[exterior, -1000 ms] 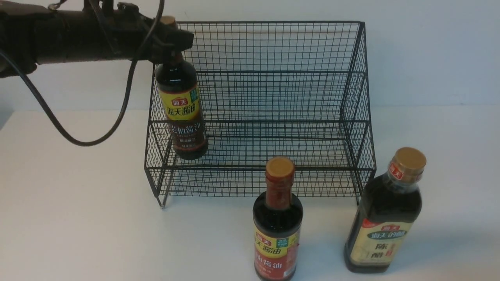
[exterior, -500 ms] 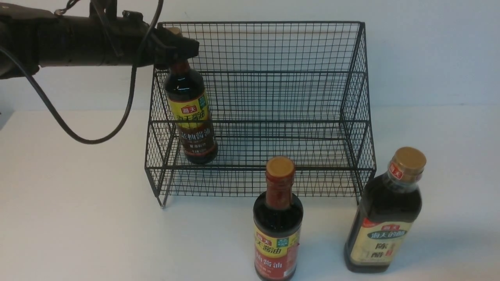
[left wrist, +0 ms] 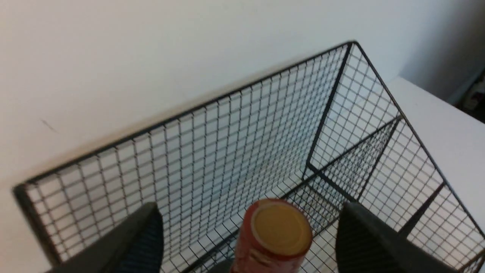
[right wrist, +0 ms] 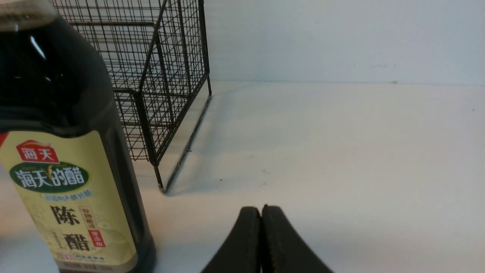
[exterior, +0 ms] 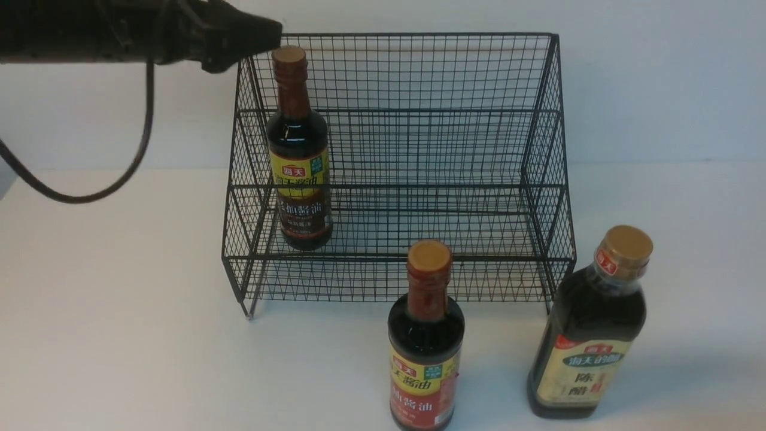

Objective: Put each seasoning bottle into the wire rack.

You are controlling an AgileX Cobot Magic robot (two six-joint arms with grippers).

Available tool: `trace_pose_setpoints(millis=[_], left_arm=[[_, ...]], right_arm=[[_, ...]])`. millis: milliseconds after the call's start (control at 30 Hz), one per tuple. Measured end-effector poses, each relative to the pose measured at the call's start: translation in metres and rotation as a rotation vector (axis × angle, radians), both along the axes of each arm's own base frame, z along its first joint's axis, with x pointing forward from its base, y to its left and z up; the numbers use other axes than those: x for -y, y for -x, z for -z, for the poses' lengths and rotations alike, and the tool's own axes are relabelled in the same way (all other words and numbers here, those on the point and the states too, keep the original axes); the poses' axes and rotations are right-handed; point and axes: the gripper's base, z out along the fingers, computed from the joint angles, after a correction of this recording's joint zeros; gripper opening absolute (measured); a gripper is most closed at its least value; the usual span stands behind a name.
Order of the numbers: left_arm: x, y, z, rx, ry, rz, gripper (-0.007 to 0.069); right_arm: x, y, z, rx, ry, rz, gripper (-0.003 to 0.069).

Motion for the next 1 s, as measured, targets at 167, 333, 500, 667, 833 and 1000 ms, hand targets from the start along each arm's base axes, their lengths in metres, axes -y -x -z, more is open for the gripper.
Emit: trace_pose_setpoints(millis=[167,333,500,667,833,1000], left_arm=[[-0.016,0.038,-0.037,0.005,0.006,-0.028,0.0484],[-0.011,0.085,-0.053,-0.136,-0.065,0.05,0.026],[-0.006,0.14,-0.049,-0.223,-0.185,0.095,0.0014],[0.002,0.188,-0.017,-0.268,-0.167,0.113,-0.0005],[0.01,0.233,0.023,-0.204,-0.104,0.068,-0.0005],[0.014,0.27,0.051,-0.099,-0.02,-0.022,-0.0005]], right_arm=[[0.0,0.0,0.0,0.0,0.0,0.0,-0.0015],[0.0,0.0,0.0,0.0,0.0,0.0,-0.0015],[0.0,0.0,0.0,0.0,0.0,0.0,-0.0015],[0.0,0.0,0.0,0.0,0.0,0.0,-0.0015],[0.0,0.0,0.0,0.0,0.0,0.0,-0.0015],[0.0,0.0,0.0,0.0,0.0,0.0,-0.0015]])
